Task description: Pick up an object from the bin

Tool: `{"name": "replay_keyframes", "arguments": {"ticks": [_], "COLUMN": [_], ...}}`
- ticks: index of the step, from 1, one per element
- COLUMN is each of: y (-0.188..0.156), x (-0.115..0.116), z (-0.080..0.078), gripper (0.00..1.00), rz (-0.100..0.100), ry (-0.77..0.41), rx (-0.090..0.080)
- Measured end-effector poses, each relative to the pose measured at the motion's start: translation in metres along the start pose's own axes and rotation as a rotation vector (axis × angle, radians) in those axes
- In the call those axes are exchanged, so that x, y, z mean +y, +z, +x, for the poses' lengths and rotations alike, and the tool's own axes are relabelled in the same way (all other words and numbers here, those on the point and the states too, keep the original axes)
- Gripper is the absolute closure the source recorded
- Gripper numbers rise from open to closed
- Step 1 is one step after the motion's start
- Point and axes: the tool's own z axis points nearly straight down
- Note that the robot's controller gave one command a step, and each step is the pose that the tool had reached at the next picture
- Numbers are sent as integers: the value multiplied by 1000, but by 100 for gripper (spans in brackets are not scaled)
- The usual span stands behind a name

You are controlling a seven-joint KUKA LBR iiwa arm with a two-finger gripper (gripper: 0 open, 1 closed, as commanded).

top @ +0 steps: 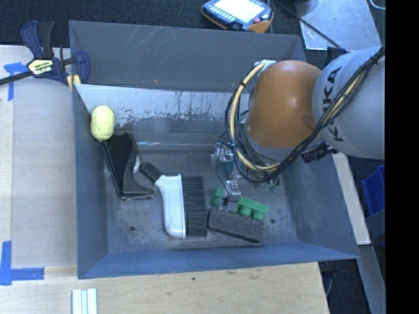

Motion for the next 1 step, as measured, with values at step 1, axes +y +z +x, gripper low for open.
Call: {"name": "replay_keyframes", "arguments": {"ticks": [1], "y": [-71], "x": [-30], "z": [4], "gripper": [0], "rz": [1], "ry": [-191], "rx": [-8]}}
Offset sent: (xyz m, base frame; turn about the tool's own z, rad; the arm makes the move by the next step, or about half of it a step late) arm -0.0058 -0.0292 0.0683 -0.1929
